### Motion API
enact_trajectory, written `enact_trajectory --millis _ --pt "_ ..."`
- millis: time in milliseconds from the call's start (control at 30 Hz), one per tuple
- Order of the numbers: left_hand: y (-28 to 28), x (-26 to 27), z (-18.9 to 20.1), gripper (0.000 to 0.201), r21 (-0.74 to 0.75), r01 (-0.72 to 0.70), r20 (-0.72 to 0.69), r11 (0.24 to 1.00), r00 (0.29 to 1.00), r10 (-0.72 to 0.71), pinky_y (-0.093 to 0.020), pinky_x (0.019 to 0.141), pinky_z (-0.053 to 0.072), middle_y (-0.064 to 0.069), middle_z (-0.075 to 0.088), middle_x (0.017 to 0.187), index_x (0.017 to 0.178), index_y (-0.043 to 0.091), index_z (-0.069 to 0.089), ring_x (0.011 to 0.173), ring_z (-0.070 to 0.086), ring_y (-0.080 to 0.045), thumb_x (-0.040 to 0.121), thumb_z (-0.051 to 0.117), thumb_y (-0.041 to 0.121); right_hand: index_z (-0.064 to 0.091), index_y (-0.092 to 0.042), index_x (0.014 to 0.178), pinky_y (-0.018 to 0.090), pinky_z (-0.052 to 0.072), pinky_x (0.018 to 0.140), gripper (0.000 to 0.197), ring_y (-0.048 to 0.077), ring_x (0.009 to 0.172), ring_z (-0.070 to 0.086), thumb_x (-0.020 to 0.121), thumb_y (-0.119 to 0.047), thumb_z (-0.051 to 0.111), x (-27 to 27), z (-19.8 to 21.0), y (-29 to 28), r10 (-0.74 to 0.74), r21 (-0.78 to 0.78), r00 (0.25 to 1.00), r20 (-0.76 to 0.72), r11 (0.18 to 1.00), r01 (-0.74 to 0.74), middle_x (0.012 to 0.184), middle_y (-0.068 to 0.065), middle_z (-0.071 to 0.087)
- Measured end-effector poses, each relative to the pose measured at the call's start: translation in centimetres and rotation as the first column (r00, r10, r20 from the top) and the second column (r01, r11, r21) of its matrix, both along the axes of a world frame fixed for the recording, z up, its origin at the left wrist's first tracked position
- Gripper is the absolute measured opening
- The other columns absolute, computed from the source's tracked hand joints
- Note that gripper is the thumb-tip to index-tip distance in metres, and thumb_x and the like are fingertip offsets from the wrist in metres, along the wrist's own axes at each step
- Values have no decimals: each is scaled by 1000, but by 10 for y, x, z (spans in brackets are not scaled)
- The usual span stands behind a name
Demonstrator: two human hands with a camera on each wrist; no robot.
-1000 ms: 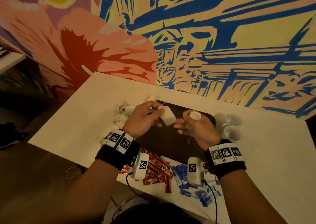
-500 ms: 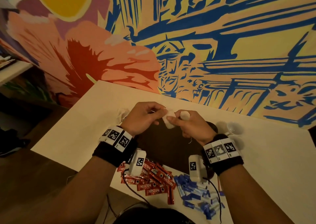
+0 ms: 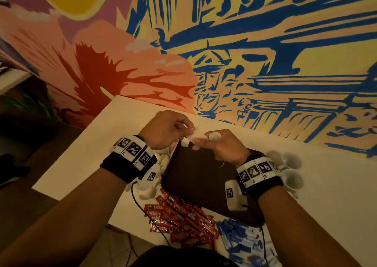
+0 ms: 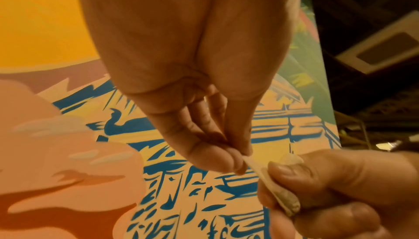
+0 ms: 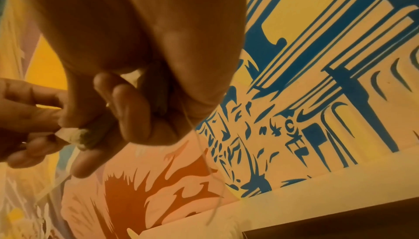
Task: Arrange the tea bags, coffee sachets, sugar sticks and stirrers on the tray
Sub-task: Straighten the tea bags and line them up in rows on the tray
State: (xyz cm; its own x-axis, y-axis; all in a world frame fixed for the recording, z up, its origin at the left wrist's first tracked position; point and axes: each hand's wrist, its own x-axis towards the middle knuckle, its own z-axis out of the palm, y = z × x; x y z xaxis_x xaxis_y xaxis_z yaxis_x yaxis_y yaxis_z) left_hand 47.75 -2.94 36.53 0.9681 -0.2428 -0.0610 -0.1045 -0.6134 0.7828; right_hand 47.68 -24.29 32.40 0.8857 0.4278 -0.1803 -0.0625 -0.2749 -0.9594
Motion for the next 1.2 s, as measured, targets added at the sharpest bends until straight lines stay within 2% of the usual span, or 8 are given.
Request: enact_trajectory --millis 267,400,500,600,800,933,1033,1200 --pt "14 33 -8 4 108 128 3 986 992 -129 -27 66 58 -3 73 73 92 18 77 64 70 -16 88 75 20 77 -3 98 22 25 41 31 7 40 33 91 -33 74 23 -21 15 -4 -50 987 -159 999 -4 55 -10 59" --pt "22 59 -27 5 173 67 79 983 994 -82 -26 67 53 8 70 71 91 21 77 62 63 -2 89 73 22 72 -23 111 24 37 56 30 4 63 47 92 -45 68 32 -36 15 -200 -107 932 -302 979 175 93 -3 66" --pt "30 81 -50 6 216 31 85 976 995 -50 -24 70 51 14 67 70 92 23 75 67 65 -2 92 69 22 65 -16 119 26 37 59 24 10 63 42 101 -29 55 36 -52 10 -297 -90 832 -469 953 290 99 5 55" --pt "35 105 -82 8 286 29 31 958 999 -39 -27 73 52 9 70 77 92 25 73 74 68 -9 93 66 22 67 -11 118 29 40 63 30 15 69 44 104 -21 43 34 -65 9 -349 -132 761 -547 934 333 104 8 54" --pt "34 145 -144 12 476 145 -125 867 987 -96 -30 80 51 1 68 106 95 27 70 94 65 -20 94 60 21 67 -10 111 39 46 78 40 22 73 51 111 -22 29 36 -74 22 -414 -248 684 -601 910 332 79 10 47" --pt "30 159 -180 14 514 256 -261 819 956 -135 -29 76 48 2 66 108 91 29 69 91 62 -19 94 59 19 64 -1 128 35 55 70 34 23 75 57 100 -5 47 35 -87 25 -439 -145 677 -591 883 446 91 14 57" --pt "27 165 -202 17 518 335 -334 787 926 -175 -31 77 53 3 68 103 88 31 71 90 65 -21 93 59 19 66 -6 127 35 57 77 35 25 90 58 102 -4 41 38 -86 23 -433 -141 699 -569 889 436 110 18 55" --pt "25 174 -228 30 546 374 -366 749 912 -188 -31 78 55 3 67 112 89 37 71 89 64 -21 90 56 11 69 -14 121 40 60 88 27 25 104 62 102 -7 50 36 -92 22 -442 -124 739 -509 887 445 119 14 59"
